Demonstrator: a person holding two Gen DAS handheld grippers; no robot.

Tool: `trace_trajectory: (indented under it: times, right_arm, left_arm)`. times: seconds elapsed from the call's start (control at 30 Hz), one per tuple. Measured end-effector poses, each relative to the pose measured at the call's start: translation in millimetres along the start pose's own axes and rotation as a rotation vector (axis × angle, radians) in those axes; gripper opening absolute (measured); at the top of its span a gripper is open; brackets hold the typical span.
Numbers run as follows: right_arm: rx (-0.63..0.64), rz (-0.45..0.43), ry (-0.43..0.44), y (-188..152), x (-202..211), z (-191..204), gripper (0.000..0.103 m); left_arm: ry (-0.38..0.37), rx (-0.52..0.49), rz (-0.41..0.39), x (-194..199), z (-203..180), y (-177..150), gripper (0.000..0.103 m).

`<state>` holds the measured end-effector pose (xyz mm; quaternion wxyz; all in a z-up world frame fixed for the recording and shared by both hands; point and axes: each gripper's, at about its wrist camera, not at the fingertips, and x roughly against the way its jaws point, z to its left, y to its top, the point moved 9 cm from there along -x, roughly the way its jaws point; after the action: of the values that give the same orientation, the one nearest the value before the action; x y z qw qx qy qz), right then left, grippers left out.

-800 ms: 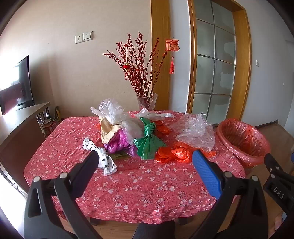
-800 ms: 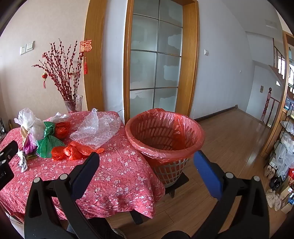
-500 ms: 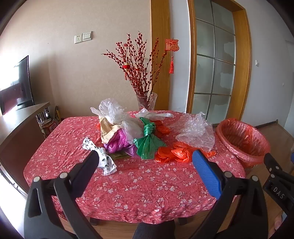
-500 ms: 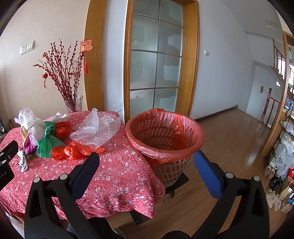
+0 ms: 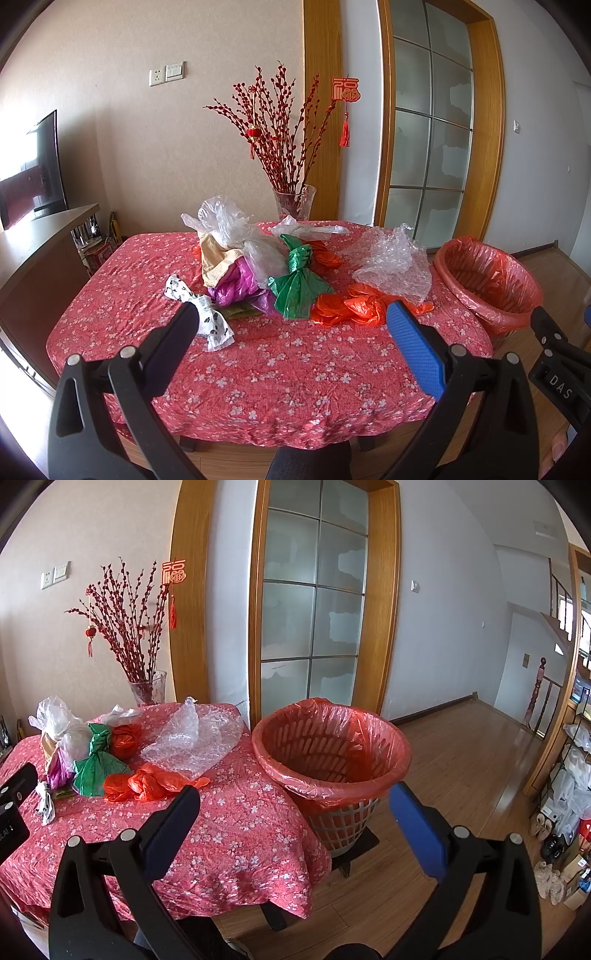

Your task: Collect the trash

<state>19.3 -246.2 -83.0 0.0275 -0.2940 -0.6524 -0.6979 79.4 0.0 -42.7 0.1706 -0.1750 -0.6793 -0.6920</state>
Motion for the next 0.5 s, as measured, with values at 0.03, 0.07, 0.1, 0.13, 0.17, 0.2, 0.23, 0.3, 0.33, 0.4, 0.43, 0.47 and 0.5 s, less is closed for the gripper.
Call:
trace_trajectory:
  times: [0.03, 0.07, 0.1, 0.13, 0.17, 0.2, 0.23, 0.3, 0.33, 0.4, 0.43, 0.47, 0.5]
  right_arm:
    - [0.0, 0.0, 0.0, 0.1, 0.0, -0.1, 0.101]
    - [0.0, 0.0, 0.0, 0.1, 0.2, -0.1, 0.101]
    - [0.001, 0.0, 0.0, 0.2, 0.2, -0.1, 0.101]
    - [0.001, 0.0, 0.0, 0.3, 0.2, -0.2, 0.101]
    - [0.001, 0.0, 0.001, 0.3, 0.3, -0.3, 0.101]
    - [0.001, 0.0, 0.001, 0.3, 0.3, -0.2, 0.101]
    - [0.001, 0.0, 0.001, 0.4, 0.2, -0.2, 0.101]
    - [0.001, 0.0, 0.001, 0.5, 0.1, -0.1, 0.101]
    - [0.001, 0.0, 0.001, 0.5, 0.0, -0.1, 0.101]
    - [0.002, 0.0, 0.0, 0.6, 0.0, -0.1, 0.101]
    - [0.002, 0.0, 0.0, 0.6, -0.1, -0.1, 0.101]
    - [0.002, 0.0, 0.0, 0.7, -0.2, 0.0, 0.101]
    - [0.002, 0.0, 0.0, 0.7, -0.2, 0.1, 0.101]
  left_arm:
    - [0.0, 0.0, 0.0, 0.0, -0.1, -0.1, 0.099]
    - [-0.001, -0.001, 0.001, -0.1, -0.2, -0.2, 0.099]
    - [-0.002, -0.001, 0.001, 0.0, -0.4, -0.3, 0.099]
    - [-0.002, 0.0, 0.001, 0.2, -0.2, -0.1, 0.099]
    - [-0.001, 0.0, 0.001, 0.2, -0.2, -0.1, 0.099]
    - [-0.001, 0.0, 0.001, 0.3, -0.3, -0.1, 0.099]
    - [-0.001, -0.001, 0.001, 0.5, -0.5, -0.2, 0.099]
    - [-0.001, -0.001, 0.001, 1.0, -0.8, -0.3, 0.099]
    - [-0.001, -0.001, 0.002, 1.3, -1.1, -0.5, 0.099]
    - [-0.001, 0.0, 0.002, 0.4, -0.1, -0.3, 0.099]
    - [-0.001, 0.001, 0.003, 0.6, -0.1, -0.4, 0.099]
    - [-0.002, 0.001, 0.003, 0.9, -0.2, -0.5, 0.099]
    - [-0.002, 0.001, 0.004, 1.2, -0.2, -0.7, 0.099]
